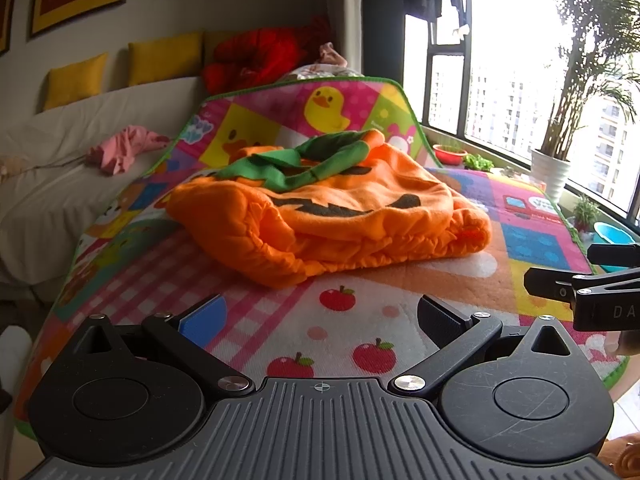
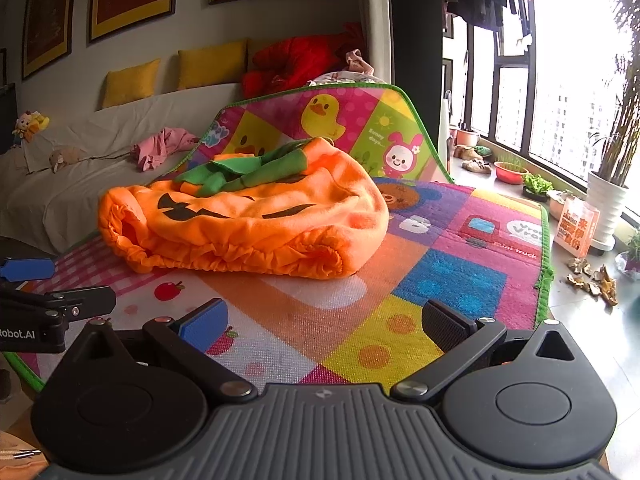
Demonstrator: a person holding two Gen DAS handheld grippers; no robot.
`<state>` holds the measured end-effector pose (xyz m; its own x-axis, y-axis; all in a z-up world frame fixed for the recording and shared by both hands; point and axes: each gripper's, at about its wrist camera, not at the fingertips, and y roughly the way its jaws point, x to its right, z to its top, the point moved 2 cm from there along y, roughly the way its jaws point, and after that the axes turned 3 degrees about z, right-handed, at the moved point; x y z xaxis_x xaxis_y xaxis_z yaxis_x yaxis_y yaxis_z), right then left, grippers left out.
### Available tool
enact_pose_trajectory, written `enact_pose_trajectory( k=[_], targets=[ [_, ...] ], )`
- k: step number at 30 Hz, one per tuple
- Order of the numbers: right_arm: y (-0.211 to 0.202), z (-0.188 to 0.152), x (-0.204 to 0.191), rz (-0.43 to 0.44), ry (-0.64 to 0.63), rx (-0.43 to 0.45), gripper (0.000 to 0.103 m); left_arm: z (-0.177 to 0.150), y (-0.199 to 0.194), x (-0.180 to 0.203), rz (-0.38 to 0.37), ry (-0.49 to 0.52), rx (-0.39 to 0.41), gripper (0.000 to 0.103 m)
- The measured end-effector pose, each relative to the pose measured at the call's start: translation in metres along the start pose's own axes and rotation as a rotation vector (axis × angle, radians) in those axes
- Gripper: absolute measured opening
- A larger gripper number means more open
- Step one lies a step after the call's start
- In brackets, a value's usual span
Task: Fold clothes
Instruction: 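Move both grippers toward the orange pumpkin costume and its green collar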
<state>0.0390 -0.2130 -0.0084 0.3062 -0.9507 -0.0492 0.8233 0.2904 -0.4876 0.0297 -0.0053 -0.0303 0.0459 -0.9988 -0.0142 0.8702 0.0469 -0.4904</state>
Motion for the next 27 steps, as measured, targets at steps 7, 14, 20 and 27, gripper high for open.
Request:
enact_pose_trajectory(
  k=[7, 14, 20, 27],
  targets=[
    [0.003, 0.003, 0.004, -0.011, -0.024, 0.007, 0.103, 0.001, 0.005, -0.001, 0.005, 0.005, -0.015, 0.103],
    [0.046, 0.028, 0.016, -0.127, -0.180, 0.027, 0.103, 0.025, 0.038, -0.019, 0.079, 0.064, -0.030, 0.103],
    [0.128, 0.038, 0.019, -0.167, -0.299, -0.086, 0.103, 0.041, 0.096, -0.042, 0.193, 0.167, -0.087, 0.103],
    [0.169, 0.053, 0.045, -0.410, -0.286, -0.060, 0.103, 0.061, 0.146, -0.059, 0.296, 0.189, -0.118, 0.103]
  ],
)
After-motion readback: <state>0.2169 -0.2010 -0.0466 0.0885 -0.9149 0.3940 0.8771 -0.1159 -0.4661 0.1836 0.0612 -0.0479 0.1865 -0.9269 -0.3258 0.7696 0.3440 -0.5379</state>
